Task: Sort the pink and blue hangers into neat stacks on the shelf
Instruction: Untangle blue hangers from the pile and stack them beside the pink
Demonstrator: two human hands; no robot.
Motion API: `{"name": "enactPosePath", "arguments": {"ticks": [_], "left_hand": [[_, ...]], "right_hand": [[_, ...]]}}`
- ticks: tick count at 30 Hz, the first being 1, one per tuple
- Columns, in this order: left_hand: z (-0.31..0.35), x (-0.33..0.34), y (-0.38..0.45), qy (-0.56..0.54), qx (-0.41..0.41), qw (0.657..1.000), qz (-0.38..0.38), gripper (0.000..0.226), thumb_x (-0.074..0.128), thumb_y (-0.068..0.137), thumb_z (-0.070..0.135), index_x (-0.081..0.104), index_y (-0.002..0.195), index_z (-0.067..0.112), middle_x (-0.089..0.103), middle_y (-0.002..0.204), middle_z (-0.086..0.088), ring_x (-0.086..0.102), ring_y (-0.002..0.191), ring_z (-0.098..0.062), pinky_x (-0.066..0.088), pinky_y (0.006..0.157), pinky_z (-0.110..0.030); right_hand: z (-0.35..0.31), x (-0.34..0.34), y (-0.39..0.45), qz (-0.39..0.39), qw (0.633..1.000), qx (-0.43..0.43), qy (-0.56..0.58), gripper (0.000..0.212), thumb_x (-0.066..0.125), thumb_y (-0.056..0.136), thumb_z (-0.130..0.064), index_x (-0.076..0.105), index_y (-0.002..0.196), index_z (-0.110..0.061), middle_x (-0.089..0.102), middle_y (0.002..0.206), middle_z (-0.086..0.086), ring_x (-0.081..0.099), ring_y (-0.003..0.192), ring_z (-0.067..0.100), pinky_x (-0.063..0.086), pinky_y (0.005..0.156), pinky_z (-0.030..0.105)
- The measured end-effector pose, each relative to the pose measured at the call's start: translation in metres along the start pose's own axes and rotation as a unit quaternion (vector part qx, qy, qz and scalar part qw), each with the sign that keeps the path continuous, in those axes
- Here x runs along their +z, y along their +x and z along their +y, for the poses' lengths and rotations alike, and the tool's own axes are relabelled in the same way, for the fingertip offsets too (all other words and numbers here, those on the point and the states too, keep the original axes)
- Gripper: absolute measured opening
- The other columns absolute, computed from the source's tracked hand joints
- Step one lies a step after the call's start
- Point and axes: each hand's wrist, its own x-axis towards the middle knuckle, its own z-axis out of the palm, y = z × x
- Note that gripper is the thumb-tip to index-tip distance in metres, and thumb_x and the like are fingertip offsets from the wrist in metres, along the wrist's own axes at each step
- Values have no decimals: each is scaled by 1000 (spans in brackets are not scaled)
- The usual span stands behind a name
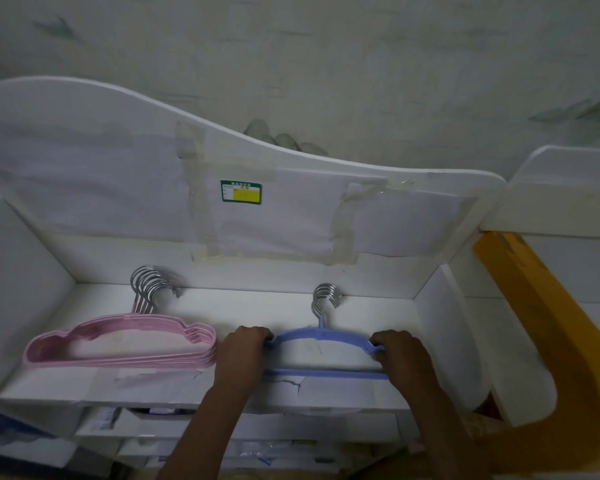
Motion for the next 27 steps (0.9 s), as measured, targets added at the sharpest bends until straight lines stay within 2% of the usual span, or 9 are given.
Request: {"name": "enactPosePath", "arguments": {"ticks": [2,5,7,11,14,16,18,23,27], "left_hand": [[3,-1,1,3,-7,1000,6,31,56,88,16,70,109,33,71,104,1,67,95,-20,47,75,-26],[4,-2,4,6,-13,1000,3,27,57,87,17,71,104,32,71,99,2,67,91,-19,46,73,-26],[5,-2,5,6,-12,1000,-3,23,57,87,18,71,101,31,70,96,3,66,88,-19,45,70,-25],[3,-3,4,-29,-6,999,-16,30,56,88,14,69,108,31,70,104,4,67,92,-18,50,76,-26],[-6,-3,3,-115,1,991,-64,43,58,86,6,62,123,26,68,119,2,65,104,-17,53,88,-29],[-10,-6,0,-154,9,985,-82,45,60,88,9,58,130,24,64,127,0,61,113,-18,50,96,-32],[-8,-11,-8,-203,10,977,-61,45,63,91,17,54,134,23,60,132,1,60,114,-17,48,99,-33],[11,-27,-36,-302,65,951,15,53,68,90,20,48,139,21,53,133,10,55,111,-7,43,91,-21],[30,-33,-62,-351,96,930,52,56,71,87,16,47,137,23,54,133,10,54,115,-6,43,93,-16]], "right_hand": [[-6,-3,3,-31,999,7,-16,37,68,88,-23,46,58,-26,45,56,-11,58,65,11,24,46,14],[-10,-13,6,-59,998,15,-16,7,67,90,-28,71,91,-23,71,86,-1,68,85,15,37,59,16],[-11,-14,4,-59,998,27,-20,17,68,90,-27,73,104,-18,74,100,3,69,90,16,38,66,18],[-7,-4,-4,-7,999,22,23,13,69,89,-25,65,77,-21,62,70,-6,63,70,11,28,50,13],[0,-2,-14,-8,992,13,126,7,72,86,-29,66,86,-25,62,75,-10,61,72,8,40,59,15],[4,-7,-23,7,981,26,191,26,71,87,-30,68,111,-19,69,100,-5,65,92,12,48,78,20],[6,-16,-35,25,970,44,238,39,69,89,-29,62,125,-17,64,116,-4,61,108,13,47,89,23],[13,-33,-65,96,950,52,291,41,67,90,-26,56,130,-21,61,126,-4,56,116,13,45,95,27],[24,-42,-96,118,947,41,297,47,67,90,-31,50,133,-26,57,129,-6,52,117,9,41,95,26]]}}
